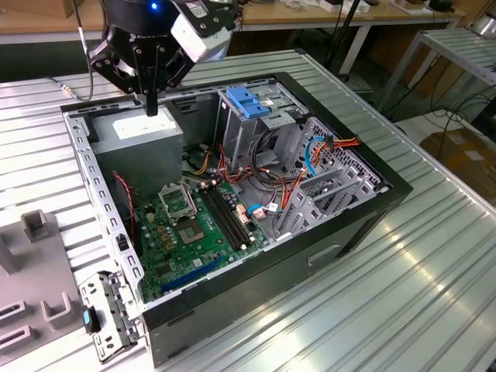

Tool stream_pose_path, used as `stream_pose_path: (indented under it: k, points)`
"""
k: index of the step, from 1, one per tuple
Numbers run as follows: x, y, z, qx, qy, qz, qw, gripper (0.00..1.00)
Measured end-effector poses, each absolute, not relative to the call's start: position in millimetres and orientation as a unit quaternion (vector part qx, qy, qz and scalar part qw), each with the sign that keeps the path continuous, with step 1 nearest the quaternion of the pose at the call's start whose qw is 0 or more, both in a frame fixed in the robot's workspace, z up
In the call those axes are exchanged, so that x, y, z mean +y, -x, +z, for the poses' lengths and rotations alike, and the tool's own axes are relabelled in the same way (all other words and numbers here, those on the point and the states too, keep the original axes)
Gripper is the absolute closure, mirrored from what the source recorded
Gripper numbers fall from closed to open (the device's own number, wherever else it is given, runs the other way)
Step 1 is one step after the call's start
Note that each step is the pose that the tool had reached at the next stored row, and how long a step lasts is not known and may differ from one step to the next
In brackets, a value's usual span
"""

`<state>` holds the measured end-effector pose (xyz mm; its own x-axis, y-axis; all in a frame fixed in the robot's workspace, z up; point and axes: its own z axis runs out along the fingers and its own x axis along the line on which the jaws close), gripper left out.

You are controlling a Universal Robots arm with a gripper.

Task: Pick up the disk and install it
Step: 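Reach for the disk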

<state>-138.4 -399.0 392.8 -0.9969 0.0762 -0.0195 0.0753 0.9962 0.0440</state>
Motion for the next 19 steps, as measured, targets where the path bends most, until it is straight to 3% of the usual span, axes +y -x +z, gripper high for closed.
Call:
stream_pose_path:
  k: [19]
  points:
    - [-399.0, 144.9, 392.8, 0.999, -0.038, 0.022, 0.010, 0.89]
